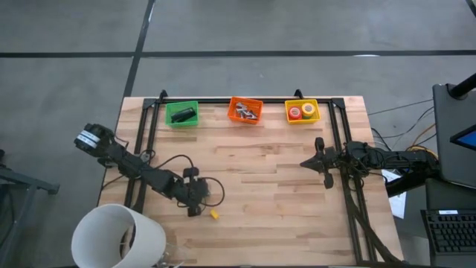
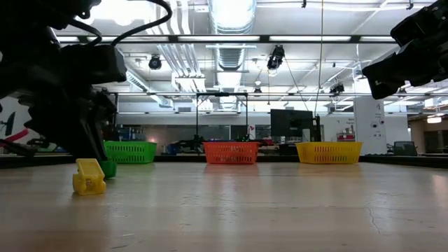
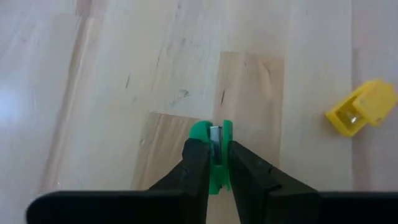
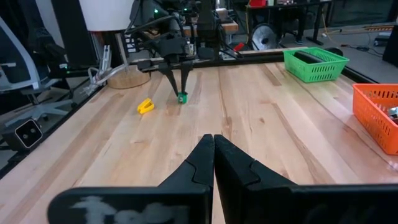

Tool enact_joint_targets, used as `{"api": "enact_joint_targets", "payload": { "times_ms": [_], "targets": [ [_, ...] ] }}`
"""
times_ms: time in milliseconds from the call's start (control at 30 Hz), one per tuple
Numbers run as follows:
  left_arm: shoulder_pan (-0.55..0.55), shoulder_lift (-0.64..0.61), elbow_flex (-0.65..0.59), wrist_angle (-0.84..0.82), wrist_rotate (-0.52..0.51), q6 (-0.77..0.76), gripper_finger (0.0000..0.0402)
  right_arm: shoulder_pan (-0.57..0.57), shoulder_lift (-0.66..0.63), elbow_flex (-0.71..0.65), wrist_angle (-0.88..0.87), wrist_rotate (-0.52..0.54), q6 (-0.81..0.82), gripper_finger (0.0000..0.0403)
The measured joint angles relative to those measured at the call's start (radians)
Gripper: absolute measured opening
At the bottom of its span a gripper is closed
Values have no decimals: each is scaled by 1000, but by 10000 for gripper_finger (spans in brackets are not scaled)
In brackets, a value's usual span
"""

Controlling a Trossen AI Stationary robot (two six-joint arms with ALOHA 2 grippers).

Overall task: Pick and place Stapler, Stapler remover, tape
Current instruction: Put the green stapler into the green bin

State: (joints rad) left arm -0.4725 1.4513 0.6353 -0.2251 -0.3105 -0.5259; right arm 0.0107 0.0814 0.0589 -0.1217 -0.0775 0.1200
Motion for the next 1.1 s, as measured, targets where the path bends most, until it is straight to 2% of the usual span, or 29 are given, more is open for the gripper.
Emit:
{"api": "enact_joint_targets", "payload": {
  "times_ms": [200,533,667,833,1100],
  "targets": [
    [3,0,0,3,4,-65,72,0,0,0,0,0,0,9],
    [4,65,-1,16,29,-142,158,0,0,0,0,0,0,9],
    [2,85,2,35,3,-147,175,0,0,0,0,0,0,9],
    [2,83,2,42,-19,-164,166,0,0,0,0,0,0,9],
    [4,87,2,46,-40,-164,107,0,0,0,0,0,0,9]
  ]
}}
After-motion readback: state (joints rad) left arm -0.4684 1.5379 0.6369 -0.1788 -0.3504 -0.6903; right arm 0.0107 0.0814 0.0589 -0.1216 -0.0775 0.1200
